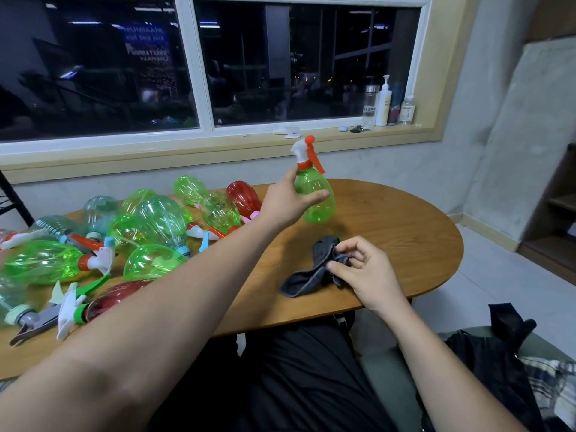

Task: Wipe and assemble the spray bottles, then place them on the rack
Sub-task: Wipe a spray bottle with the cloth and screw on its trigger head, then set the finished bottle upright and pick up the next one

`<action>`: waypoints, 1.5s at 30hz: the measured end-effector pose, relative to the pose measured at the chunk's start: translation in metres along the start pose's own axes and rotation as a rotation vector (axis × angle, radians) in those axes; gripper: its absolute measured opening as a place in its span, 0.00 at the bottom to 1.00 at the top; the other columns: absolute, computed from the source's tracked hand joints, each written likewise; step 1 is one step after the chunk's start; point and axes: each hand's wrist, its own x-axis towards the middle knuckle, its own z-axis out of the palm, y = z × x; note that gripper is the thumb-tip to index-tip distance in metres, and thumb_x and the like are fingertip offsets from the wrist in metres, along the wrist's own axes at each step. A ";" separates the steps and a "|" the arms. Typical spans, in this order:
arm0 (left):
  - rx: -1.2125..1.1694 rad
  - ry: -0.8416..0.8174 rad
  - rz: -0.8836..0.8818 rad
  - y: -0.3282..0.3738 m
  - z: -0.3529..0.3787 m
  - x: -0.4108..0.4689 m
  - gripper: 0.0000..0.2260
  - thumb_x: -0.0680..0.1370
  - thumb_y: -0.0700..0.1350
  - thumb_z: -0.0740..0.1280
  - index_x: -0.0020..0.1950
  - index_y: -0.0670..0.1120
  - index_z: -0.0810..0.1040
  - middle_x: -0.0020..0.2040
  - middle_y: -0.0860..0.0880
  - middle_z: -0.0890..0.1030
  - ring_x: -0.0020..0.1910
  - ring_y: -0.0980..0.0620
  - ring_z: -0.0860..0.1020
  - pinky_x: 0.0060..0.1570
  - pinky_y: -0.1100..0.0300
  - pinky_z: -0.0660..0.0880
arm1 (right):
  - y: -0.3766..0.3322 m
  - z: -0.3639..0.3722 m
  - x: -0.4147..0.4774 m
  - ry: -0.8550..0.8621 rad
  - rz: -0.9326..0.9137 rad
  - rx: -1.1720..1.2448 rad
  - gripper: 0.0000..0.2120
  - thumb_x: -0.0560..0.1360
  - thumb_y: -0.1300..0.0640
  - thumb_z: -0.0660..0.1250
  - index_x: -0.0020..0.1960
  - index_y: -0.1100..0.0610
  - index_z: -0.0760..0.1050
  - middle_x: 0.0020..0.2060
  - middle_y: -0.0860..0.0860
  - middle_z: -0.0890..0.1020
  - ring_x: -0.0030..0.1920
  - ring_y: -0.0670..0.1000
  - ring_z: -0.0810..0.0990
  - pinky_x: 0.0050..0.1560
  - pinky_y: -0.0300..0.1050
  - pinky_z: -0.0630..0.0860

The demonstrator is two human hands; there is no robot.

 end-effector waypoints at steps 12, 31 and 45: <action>0.263 -0.161 -0.044 -0.022 0.043 0.029 0.42 0.74 0.62 0.78 0.81 0.50 0.64 0.69 0.44 0.81 0.66 0.42 0.79 0.53 0.54 0.75 | -0.001 0.008 -0.008 0.049 -0.072 -0.472 0.16 0.76 0.54 0.78 0.59 0.38 0.80 0.42 0.41 0.83 0.34 0.42 0.76 0.37 0.37 0.74; 0.344 -0.192 -0.027 0.000 -0.025 0.000 0.31 0.80 0.61 0.72 0.78 0.50 0.67 0.65 0.46 0.80 0.60 0.46 0.80 0.57 0.52 0.78 | -0.003 0.012 -0.011 0.035 -0.081 -0.531 0.16 0.77 0.53 0.77 0.61 0.38 0.80 0.47 0.39 0.81 0.44 0.44 0.81 0.41 0.38 0.78; 0.861 -0.293 0.005 -0.046 -0.086 -0.024 0.21 0.76 0.51 0.76 0.68 0.51 0.77 0.53 0.50 0.79 0.51 0.47 0.76 0.40 0.55 0.73 | -0.001 0.014 -0.013 0.021 -0.115 -0.542 0.16 0.77 0.55 0.77 0.61 0.40 0.81 0.49 0.34 0.81 0.46 0.47 0.81 0.44 0.42 0.80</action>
